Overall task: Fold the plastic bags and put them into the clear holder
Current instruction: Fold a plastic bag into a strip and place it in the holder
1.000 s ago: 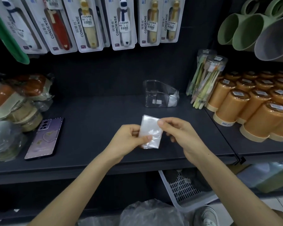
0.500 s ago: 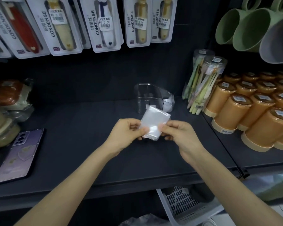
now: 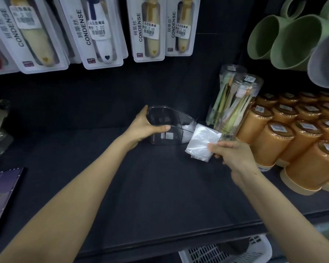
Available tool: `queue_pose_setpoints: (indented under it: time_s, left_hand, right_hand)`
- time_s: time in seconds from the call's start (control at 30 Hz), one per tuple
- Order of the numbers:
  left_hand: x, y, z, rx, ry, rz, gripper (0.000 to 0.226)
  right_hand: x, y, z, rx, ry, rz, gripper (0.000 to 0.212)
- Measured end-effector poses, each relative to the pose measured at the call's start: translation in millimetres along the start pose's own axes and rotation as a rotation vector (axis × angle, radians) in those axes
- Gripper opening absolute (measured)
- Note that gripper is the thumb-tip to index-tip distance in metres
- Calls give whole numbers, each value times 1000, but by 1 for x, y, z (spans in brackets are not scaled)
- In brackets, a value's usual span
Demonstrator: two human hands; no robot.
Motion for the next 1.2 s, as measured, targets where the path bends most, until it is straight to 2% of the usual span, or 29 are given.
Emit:
queue_pose_setpoints:
  time_s: [0.2, 0.37, 0.5, 0.57, 0.67, 0.73, 0.8, 0.83, 0.87, 0.97, 1.0, 1.13, 1.2]
  left_hand:
    - [-3, -1, 9, 66, 6, 60, 104]
    - [-5, -13, 28, 76, -200, 22, 104]
    - [-4, -15, 39, 75, -278, 9, 109]
    - [-4, -16, 41, 78, -281, 12, 107]
    - [-5, -17, 46, 98, -270, 35, 105]
    - [-5, -19, 51, 120, -263, 58, 103]
    - [-4, -22, 57, 143, -260, 85, 108]
    - [-5, -24, 61, 156, -255, 100, 106]
    - [-5, -25, 65, 167, -249, 112, 105]
    - [-5, -29, 74, 195, -230, 123, 106]
    - [-6, -29, 77, 208, -220, 120, 106]
    - [-8, -32, 86, 242, -178, 123, 109]
    - [-7, -34, 91, 257, -173, 118, 111]
  right_hand:
    - [-9, 9, -2, 84, 7, -40, 26]
    - [-3, 12, -4, 198, -62, -72, 14]
    - [20, 15, 2, 211, -158, 53, 14]
    - [24, 15, 6, 136, -128, 141, 15]
    - [27, 1, 7, -154, -91, 538, 10]
    - [27, -9, 12, -319, -31, 686, 30]
    - [26, -17, 20, -460, 10, 686, 51]
    - [26, -23, 25, -542, 18, 691, 53]
    - [26, -27, 29, -623, 15, 727, 49]
    - [29, -32, 39, -834, 18, 931, 19]
    - [29, -33, 41, -853, 14, 978, 14]
    - [30, -32, 41, -818, -24, 1042, 21]
    - [36, -27, 38, -730, -99, 1096, 22]
Point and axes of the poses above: each hand's wrist, its own z-axis away from the middle knuckle, its own x-axis out of the palm, y = z × x, the point moved 8 cm from there along -z, towards the middle knuckle, and after that the axes turned 12 degrees about -x, right-handed, at the moved point
